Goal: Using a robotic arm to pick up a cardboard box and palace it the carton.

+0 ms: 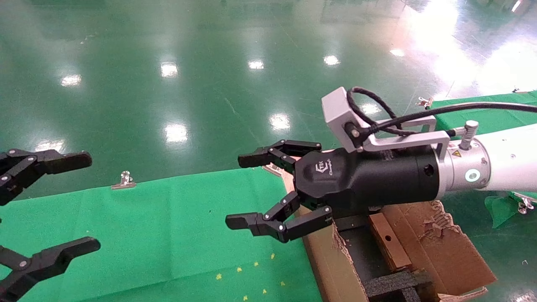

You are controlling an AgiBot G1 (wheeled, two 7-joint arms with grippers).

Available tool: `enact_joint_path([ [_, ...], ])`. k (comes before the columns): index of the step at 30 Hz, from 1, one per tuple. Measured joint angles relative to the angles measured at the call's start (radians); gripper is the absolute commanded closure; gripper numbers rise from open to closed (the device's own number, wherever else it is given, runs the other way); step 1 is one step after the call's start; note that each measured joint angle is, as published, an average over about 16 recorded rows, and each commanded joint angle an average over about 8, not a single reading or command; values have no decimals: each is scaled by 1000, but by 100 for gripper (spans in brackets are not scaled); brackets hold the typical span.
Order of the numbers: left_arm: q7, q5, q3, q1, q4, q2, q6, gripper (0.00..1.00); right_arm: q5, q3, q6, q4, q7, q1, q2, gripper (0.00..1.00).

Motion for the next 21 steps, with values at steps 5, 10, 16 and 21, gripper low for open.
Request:
enact_joint_path([
  [5, 0, 0, 0, 0, 0, 0, 0, 0, 1, 107, -25, 24, -40, -76, -14, 0],
  [10, 0, 0, 0, 0, 0, 0, 0, 0, 1, 214, -49, 48, -80, -152, -28, 0],
  [16, 0, 0, 0, 0, 0, 0, 0, 0, 2, 332, -76, 74, -123, -235, -43, 0],
  [21, 0, 0, 0, 0, 0, 0, 0, 0, 2, 406, -94, 90, -149, -288, -52, 0],
])
